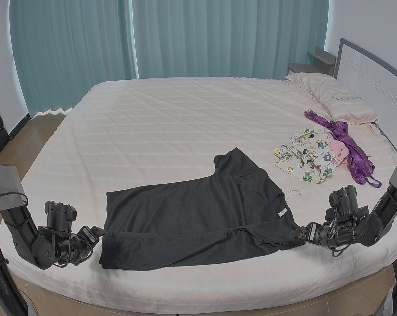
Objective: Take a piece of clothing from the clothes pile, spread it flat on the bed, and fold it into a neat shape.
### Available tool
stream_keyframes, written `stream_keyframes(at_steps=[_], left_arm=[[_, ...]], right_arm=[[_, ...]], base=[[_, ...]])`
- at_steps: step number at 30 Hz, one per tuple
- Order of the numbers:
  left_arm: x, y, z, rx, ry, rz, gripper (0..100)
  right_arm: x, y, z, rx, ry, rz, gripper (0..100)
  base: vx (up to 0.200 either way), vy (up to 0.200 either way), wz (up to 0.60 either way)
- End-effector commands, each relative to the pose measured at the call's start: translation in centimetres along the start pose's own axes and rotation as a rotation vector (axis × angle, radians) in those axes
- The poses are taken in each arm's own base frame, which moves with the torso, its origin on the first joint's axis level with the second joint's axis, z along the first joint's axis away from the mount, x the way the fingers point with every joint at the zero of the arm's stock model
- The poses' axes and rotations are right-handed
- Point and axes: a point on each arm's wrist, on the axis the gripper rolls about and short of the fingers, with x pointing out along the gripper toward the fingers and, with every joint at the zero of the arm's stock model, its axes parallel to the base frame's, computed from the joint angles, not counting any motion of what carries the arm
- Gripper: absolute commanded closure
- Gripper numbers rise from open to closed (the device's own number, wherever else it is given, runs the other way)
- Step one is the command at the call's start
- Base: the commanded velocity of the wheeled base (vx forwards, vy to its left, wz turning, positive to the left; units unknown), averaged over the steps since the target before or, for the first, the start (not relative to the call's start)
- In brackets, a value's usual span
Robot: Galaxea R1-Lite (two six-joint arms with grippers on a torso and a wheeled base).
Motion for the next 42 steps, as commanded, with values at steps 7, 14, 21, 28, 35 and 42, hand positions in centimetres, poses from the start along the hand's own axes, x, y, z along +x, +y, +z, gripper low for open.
stream_keyframes(at_steps=[7, 14, 21, 28, 35, 42], left_arm=[[-0.6, 0.3, -0.4, -0.003, -0.051, -0.090, 0], [-0.5, 0.4, -0.4, -0.002, -0.049, -0.089, 0], [0.1, 0.4, -1.1, 0.014, -0.009, -0.085, 0], [1.3, 0.3, -2.2, 0.051, 0.045, -0.085, 0], [3.2, 1.2, -2.8, 0.156, 0.023, -0.086, 0], [3.9, 1.5, -2.7, 0.167, -0.016, -0.086, 0]], right_arm=[[-1.2, 0.3, -0.2, -0.009, -0.021, 0.017, 0], [-1.1, 0.3, -0.2, -0.010, -0.016, 0.016, 0], [-1.0, 0.2, -0.5, -0.014, -0.006, 0.012, 0], [-0.8, 0.4, -0.8, -0.026, 0.008, 0.014, 0], [-0.8, 0.4, -0.9, -0.026, 0.016, 0.015, 0], [-0.6, 0.4, -1.2, -0.032, 0.029, 0.011, 0]], base=[[0.143, 0.000, 0.00], [0.200, 0.000, 0.00], [0.000, 0.000, 0.00], [0.000, 0.000, 0.00], [0.000, 0.000, 0.00], [0.000, 0.000, 0.00]])
